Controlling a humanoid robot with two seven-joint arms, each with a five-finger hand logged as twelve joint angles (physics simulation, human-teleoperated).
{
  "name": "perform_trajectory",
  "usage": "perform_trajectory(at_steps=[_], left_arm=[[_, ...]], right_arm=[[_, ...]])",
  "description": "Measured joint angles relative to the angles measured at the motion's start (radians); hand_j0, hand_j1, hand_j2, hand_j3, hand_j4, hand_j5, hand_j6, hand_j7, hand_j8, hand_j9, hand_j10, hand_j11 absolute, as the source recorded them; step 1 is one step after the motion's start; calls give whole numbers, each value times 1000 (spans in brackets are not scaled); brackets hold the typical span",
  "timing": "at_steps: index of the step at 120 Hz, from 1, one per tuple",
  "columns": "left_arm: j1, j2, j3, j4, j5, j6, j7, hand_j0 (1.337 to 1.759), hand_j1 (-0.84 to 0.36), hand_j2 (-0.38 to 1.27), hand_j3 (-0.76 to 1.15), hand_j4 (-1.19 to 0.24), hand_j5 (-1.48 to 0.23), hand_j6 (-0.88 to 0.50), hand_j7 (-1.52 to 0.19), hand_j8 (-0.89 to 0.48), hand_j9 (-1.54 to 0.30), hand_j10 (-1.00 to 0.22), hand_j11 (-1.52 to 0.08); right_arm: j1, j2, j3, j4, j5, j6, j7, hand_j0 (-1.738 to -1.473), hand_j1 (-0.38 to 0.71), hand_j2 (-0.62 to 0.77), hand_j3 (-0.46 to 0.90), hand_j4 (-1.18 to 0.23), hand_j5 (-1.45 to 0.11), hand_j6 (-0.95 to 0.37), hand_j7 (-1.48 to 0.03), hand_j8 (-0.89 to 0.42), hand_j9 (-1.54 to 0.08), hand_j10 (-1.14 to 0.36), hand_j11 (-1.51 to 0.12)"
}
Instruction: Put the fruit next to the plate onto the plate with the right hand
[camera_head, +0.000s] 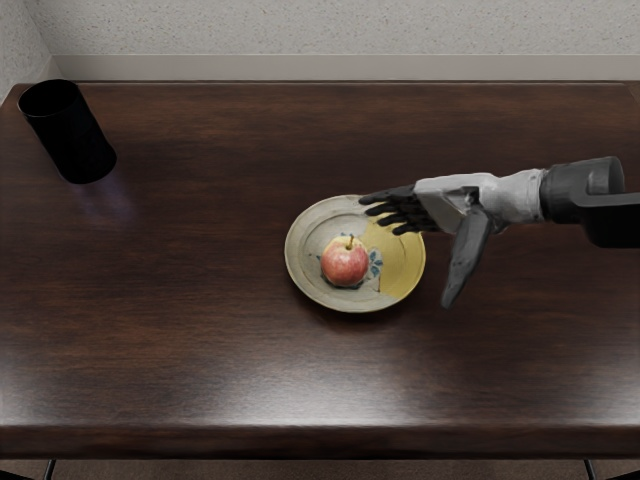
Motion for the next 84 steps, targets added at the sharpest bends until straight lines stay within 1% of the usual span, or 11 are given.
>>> perform_trajectory(at_steps=[9, 19, 35, 60, 70, 84], left_arm=[[0, 0, 0, 0, 0, 0, 0, 1658, 349, 0, 0, 0, 0, 0, 0, 0, 0, 0, 0], [0, 0, 0, 0, 0, 0, 0, 1658, 349, 0, 0, 0, 0, 0, 0, 0, 0, 0, 0], [0, 0, 0, 0, 0, 0, 0, 1658, 349, 0, 0, 0, 0, 0, 0, 0, 0, 0, 0], [0, 0, 0, 0, 0, 0, 0, 1658, 349, 0, 0, 0, 0, 0, 0, 0, 0, 0, 0], [0, 0, 0, 0, 0, 0, 0, 1658, 349, 0, 0, 0, 0, 0, 0, 0, 0, 0, 0], [0, 0, 0, 0, 0, 0, 0, 1658, 349, 0, 0, 0, 0, 0, 0, 0, 0, 0, 0]], right_arm=[[-2, -19, 3, -49, 69, 23, 17, -1658, -336, 0, 0, -13, -17, -12, -17, -11, -17, -13, -17], [-6, -33, 5, -107, 143, 35, 26, -1658, -341, 1, 0, -9, -11, -8, -11, -8, -11, -9, -11], [-23, -49, 5, -213, 247, 42, 30, -1658, -345, 1, 0, -5, -6, -5, -6, -4, -6, -5, -6], [-63, -90, 2, -363, 356, 45, 31, -1658, -348, 0, 0, -2, -2, -2, -2, -1, -2, -2, -2], [-78, -112, -1, -400, 378, 45, 31, -1658, -349, 1, 0, -1, -1, -1, -1, -1, -1, -1, -1], [-87, -126, -4, -419, 390, 45, 31, -1658, -349, 1, 0, 0, -1, 0, -1, 0, -1, 0, -1]])
